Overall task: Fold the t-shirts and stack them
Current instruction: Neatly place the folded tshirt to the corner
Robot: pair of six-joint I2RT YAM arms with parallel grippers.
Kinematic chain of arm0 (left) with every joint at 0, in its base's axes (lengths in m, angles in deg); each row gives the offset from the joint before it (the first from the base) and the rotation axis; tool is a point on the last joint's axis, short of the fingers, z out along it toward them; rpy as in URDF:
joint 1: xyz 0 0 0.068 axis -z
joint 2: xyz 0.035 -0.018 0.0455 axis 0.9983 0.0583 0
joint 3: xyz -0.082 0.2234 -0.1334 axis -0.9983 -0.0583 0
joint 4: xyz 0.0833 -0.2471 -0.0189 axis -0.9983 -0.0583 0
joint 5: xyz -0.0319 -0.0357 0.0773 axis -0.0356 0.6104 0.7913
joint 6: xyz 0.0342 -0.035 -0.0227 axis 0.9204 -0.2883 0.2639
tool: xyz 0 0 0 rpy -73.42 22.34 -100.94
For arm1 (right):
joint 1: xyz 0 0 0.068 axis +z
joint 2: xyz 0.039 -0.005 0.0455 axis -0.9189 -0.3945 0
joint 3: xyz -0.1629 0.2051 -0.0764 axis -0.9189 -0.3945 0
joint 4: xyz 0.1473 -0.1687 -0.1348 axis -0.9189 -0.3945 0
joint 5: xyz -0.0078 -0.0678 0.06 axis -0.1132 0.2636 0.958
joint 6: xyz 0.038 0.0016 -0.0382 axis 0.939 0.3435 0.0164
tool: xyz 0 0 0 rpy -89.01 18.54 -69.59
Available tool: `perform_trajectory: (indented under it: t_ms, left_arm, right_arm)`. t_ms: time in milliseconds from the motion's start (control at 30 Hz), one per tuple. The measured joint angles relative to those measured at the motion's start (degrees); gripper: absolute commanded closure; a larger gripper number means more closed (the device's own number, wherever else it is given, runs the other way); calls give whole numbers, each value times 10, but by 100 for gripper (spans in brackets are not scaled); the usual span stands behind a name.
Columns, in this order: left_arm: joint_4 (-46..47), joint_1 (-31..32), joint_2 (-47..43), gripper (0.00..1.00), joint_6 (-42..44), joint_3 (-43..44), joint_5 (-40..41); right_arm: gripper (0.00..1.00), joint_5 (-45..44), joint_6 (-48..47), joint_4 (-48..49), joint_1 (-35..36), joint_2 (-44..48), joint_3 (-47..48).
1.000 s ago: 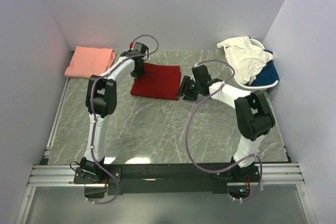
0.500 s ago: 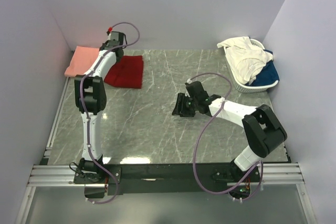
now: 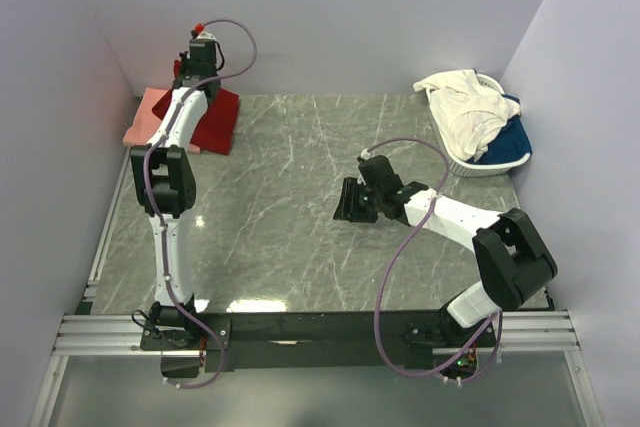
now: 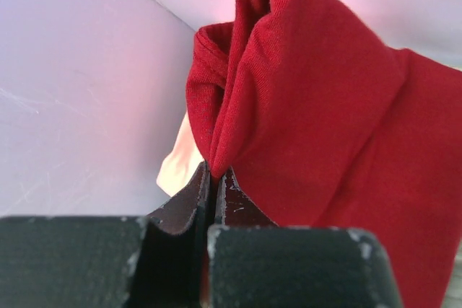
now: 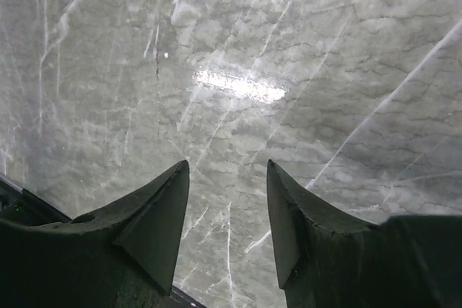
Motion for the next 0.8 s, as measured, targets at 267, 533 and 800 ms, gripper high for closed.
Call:
perform_trajectory:
  t_ms: [267,533,800]
  left_arm:
    - [0,-16,-1,100,25,25,-26]
    - [0,-22,-13,100,27,29,-45]
    - [-14,-23,-33,100,27,29,-68]
  right_arm:
    - [46,-11,0,-13,2,0,0]
    - [46,-20,0,-21,4,5,0]
    - [47,-28,0,-23,8,7,0]
